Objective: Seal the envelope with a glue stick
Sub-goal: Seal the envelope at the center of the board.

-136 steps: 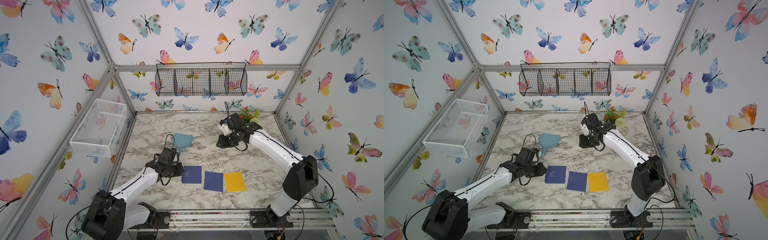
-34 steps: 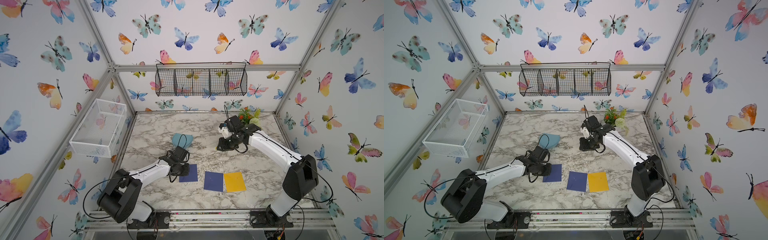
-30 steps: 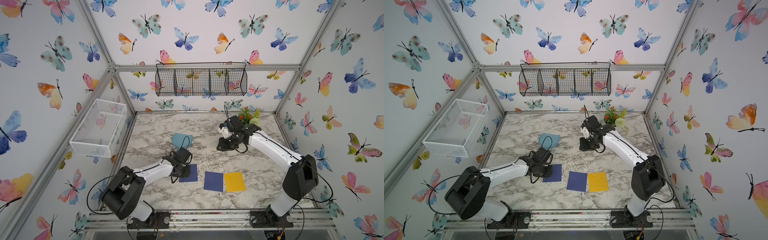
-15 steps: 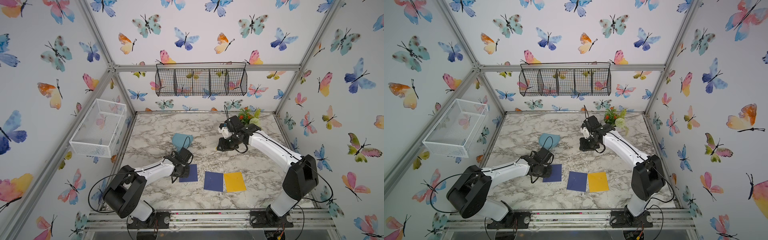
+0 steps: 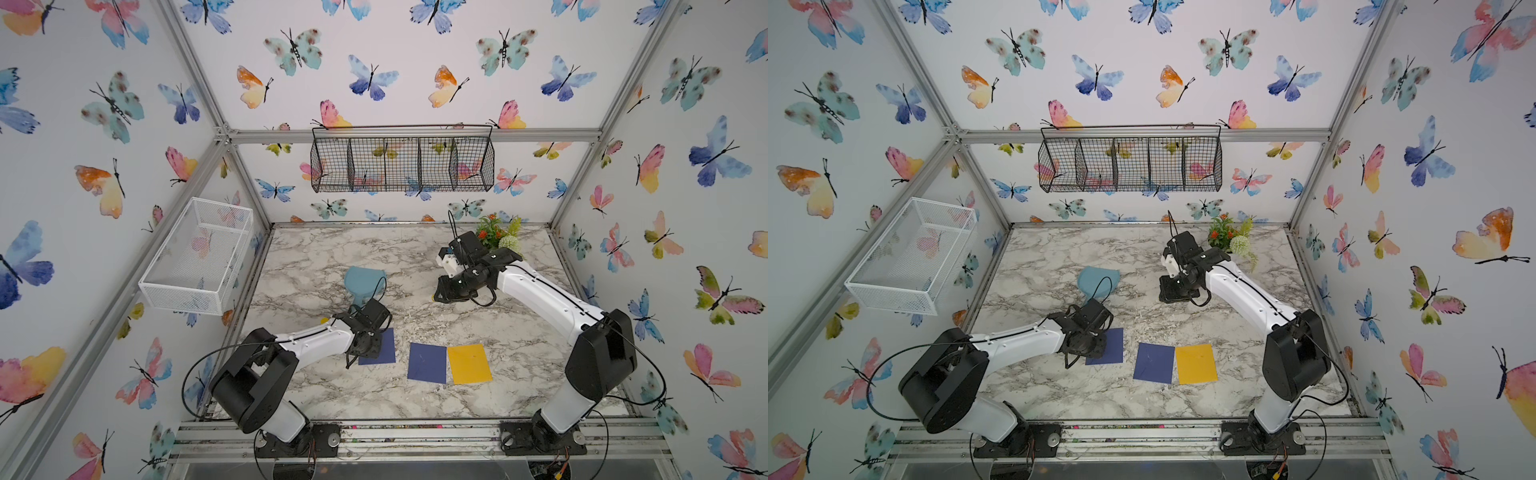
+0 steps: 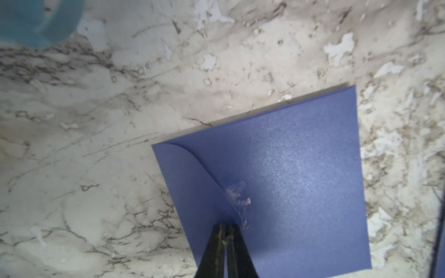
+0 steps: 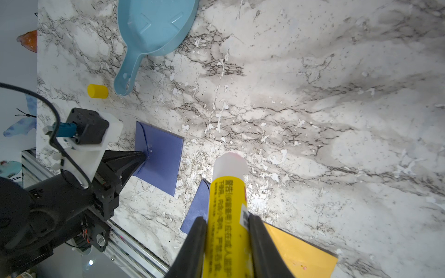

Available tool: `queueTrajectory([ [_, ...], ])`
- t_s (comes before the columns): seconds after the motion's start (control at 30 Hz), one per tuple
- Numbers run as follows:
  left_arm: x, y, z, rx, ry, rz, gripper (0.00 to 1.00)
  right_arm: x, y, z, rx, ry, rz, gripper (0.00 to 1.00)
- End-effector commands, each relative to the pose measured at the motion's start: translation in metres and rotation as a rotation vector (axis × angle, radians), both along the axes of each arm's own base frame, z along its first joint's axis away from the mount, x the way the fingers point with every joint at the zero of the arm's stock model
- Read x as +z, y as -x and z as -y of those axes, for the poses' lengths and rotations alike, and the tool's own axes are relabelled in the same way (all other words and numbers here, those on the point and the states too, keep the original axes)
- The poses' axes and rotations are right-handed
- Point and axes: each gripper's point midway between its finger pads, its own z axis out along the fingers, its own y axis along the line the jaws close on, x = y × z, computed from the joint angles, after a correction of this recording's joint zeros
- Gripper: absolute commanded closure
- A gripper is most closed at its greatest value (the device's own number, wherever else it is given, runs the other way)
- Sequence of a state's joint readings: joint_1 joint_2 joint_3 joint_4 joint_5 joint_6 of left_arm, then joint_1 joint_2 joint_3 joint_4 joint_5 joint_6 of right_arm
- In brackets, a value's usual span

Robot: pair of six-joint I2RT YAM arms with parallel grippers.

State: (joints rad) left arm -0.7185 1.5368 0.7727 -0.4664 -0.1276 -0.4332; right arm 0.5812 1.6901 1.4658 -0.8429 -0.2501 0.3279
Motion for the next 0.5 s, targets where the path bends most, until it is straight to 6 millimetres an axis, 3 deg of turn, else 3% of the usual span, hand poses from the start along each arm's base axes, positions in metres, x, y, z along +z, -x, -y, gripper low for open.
queueTrajectory([
  [0.0,-0.0289,0.0221,-0.0114,-0.008,-0.082,-0.096,0.86,0.0018,0.0051,0.0051,0.005,0.008,-0.011,0.98],
  [0.47,-0.0311,0.0238,-0.0102,-0.009,-0.083,-0.101,0.84,0.0024,0.0079,0.0076,0.004,0.013,-0.011,0.98],
])
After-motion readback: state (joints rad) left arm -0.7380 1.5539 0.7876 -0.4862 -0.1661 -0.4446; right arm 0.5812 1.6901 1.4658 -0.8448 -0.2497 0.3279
